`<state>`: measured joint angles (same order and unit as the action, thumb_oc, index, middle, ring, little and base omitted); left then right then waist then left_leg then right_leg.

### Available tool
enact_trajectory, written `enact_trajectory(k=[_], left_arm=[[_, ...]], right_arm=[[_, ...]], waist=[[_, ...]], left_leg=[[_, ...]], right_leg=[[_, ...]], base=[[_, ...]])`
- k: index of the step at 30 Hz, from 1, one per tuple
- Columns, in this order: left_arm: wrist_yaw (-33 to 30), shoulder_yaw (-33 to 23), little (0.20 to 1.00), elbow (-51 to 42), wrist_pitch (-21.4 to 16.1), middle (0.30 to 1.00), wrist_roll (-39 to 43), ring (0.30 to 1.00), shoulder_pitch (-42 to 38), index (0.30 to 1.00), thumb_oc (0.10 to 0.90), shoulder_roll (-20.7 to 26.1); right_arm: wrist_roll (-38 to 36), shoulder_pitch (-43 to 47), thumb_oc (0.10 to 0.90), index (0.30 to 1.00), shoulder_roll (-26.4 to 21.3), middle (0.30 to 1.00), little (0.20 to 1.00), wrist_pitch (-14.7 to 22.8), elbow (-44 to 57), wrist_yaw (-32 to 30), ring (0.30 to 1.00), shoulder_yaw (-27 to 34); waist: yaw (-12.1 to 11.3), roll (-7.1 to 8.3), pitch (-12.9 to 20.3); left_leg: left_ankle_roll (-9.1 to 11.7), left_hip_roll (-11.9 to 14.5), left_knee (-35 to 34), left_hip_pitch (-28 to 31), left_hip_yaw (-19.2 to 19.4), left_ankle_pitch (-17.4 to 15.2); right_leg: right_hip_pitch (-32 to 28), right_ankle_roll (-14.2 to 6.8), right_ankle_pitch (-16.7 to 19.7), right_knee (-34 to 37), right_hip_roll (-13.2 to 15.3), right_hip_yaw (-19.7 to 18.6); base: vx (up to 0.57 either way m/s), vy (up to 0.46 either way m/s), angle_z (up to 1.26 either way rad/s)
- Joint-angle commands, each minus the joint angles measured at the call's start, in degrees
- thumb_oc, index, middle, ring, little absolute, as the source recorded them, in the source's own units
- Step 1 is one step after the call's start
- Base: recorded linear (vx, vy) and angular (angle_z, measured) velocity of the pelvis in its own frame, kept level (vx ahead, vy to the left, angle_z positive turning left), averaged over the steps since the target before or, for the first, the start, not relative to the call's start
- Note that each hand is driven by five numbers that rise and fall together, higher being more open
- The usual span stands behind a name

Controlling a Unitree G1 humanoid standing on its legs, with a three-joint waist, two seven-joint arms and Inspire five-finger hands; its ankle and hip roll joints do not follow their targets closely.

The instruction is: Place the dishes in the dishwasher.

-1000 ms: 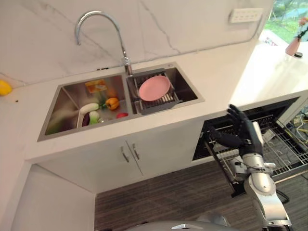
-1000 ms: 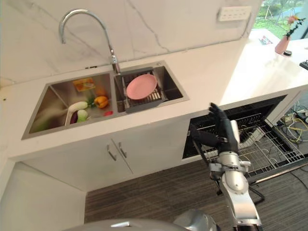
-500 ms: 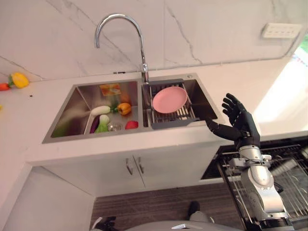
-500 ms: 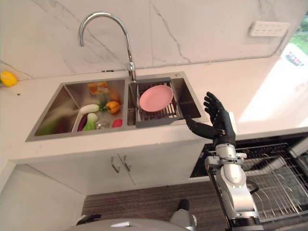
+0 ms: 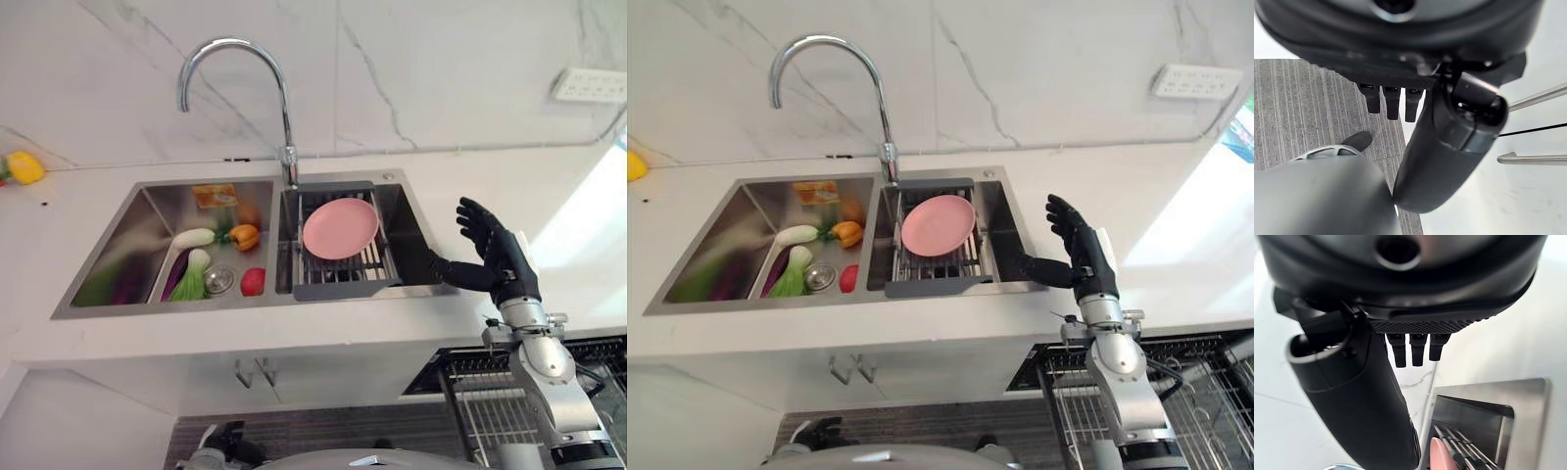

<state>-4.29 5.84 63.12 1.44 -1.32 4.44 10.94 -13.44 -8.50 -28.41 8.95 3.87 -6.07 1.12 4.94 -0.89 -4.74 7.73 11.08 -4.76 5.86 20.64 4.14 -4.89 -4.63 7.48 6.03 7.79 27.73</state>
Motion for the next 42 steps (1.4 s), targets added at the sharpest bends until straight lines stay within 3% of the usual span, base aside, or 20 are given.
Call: enact_trajectory(k=[1, 10, 22, 33, 42], left_arm=[[-0.12, 1.17, 0.9, -0.52, -1.14, 0.9, -4.3, 0.9, -0.52, 0.9, 0.8, 4.26], [1.83, 2.07, 0.9, -2.62, -0.98, 0.9, -7.28, 0.9, -0.64, 0.9, 0.8, 6.04], [2.98, 4.85, 0.9, -0.5, -0.98, 0.9, -8.56, 0.9, -2.11, 0.9, 0.8, 5.07], [2.53, 5.48, 0.9, 1.55, -0.87, 0.9, -9.85, 0.9, -2.68, 0.9, 0.8, 5.07], [2.25, 6.41, 0.9, 3.92, -1.51, 0.9, -11.4, 0.9, -2.84, 0.9, 0.8, 4.58]], right_arm=[[2.25, 6.44, 0.8, 0.9, 0.24, 0.9, 0.9, 4.95, 4.69, 1.21, 0.9, 4.04], [6.16, 9.41, 0.8, 0.9, -1.63, 0.9, 0.9, 3.76, -0.17, 3.31, 0.9, 2.17], [11.3, 15.54, 0.8, 0.9, -4.53, 0.9, 0.9, 3.51, -5.87, 2.87, 0.9, -2.24], [16.34, 19.94, 0.8, 0.9, -6.73, 0.9, 0.9, 3.04, -11.63, 1.06, 0.9, -5.83], [27.31, 23.84, 0.8, 0.9, -12.05, 0.9, 0.9, 2.41, -16.33, -2.77, 0.9, -7.92]], waist=[[-0.55, 1.18, -0.77], [-1.7, 1.94, -0.13], [-3.6, 3.17, 1.21], [-5.05, 3.32, 1.57], [-5.62, 3.18, 1.89]], left_leg=[[-3.45, -3.82, 3.48, 3.01, 1.89, -7.89], [-5.82, -6.74, 2.21, 5.78, 3.25, -10.29], [-5.28, -5.35, 2.51, 6.82, 2.16, -10.76], [-5.12, -4.79, 3.32, 7.01, 1.63, -10.98], [-4.99, -5.09, 2.14, 6.89, 1.11, -10.16]], right_leg=[[0.35, -5.41, -4.29, -3.99, 7.54, -2.96], [0.44, -7.21, -2.37, -5.04, 9.88, -3.37], [-1.43, -6.55, -3.19, -4.25, 8.77, -1.35], [-2.55, -6.19, -3.56, -3.87, 8.32, -0.54], [-2.82, -6.31, -2.98, -3.23, 8.45, 0.44]], base=[[0.04, 0.147, -0.04], [0.05, 0.068, -0.1], [0.03, -0.029, -0.01], [0.01, -0.016, 0.04], [0.0, -0.01, 0.04]])
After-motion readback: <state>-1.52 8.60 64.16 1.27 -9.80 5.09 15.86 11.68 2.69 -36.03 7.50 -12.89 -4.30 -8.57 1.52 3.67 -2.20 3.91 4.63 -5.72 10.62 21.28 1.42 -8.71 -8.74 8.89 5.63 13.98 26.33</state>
